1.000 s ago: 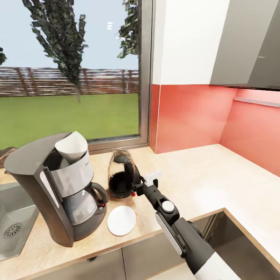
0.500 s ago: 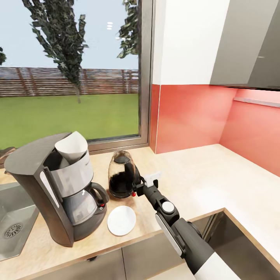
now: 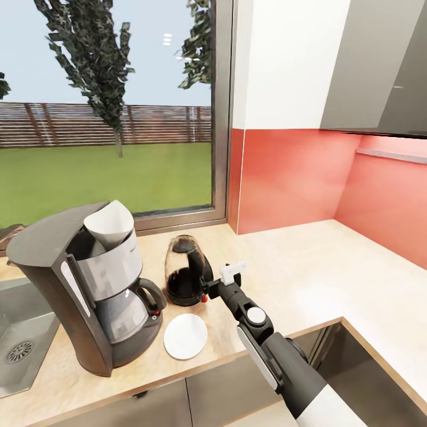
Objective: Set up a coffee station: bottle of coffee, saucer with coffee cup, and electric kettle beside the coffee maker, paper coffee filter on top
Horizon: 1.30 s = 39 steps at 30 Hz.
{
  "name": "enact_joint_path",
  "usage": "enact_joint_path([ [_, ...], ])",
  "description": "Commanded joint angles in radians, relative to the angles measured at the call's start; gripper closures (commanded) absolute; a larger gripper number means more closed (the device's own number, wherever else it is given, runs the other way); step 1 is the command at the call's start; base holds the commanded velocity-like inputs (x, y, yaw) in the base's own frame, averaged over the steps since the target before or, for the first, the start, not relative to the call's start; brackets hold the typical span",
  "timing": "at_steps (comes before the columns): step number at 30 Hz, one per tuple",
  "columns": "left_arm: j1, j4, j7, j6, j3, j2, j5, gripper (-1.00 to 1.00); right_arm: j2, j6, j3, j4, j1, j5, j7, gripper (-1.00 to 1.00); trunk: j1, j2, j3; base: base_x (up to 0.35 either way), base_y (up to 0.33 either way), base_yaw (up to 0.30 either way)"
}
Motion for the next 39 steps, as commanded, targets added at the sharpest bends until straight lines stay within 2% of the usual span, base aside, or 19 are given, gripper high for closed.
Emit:
enact_joint_path([
  [1, -0.001, 0.002, 0.001, -0.003, -0.008, 0.0, 0.003, -1.0, -0.001, 0.004, 0.003, -0.001, -0.001, -0.01, -0.008, -1.0, 0.0, -0.001, -0.001, 0.0, 0.0, 0.0],
  [12, -0.001, 0.002, 0.001, -0.004, -0.008, 0.0, 0.003, -1.0, -0.001, 0.004, 0.003, -0.004, -0.001, -0.01, -0.008, -1.0, 0.0, -0.001, -0.001, -0.015, 0.0, 0.0],
  [20, -0.001, 0.002, 0.003, -0.004, -0.008, 0.0, 0.006, -1.0, -0.001, 0.004, 0.003, -0.003, -0.001, -0.01, -0.008, -1.0, 0.0, -0.001, -0.001, -0.281, 0.0, 0.0],
  [33, -0.001, 0.002, 0.003, -0.005, -0.009, 0.0, 0.006, -1.0, -0.001, 0.004, 0.003, 0.0, -0.001, -0.01, -0.008, -1.0, 0.0, -0.001, -0.001, -0.107, 0.107, 0.0],
  [39, -0.001, 0.0, 0.003, -0.005, -0.009, 0.0, 0.006, -1.0, -0.002, 0.003, 0.001, 0.002, -0.001, -0.01, -0.01, -1.0, 0.0, -0.001, -0.001, -0.269, 0.005, 0.0],
])
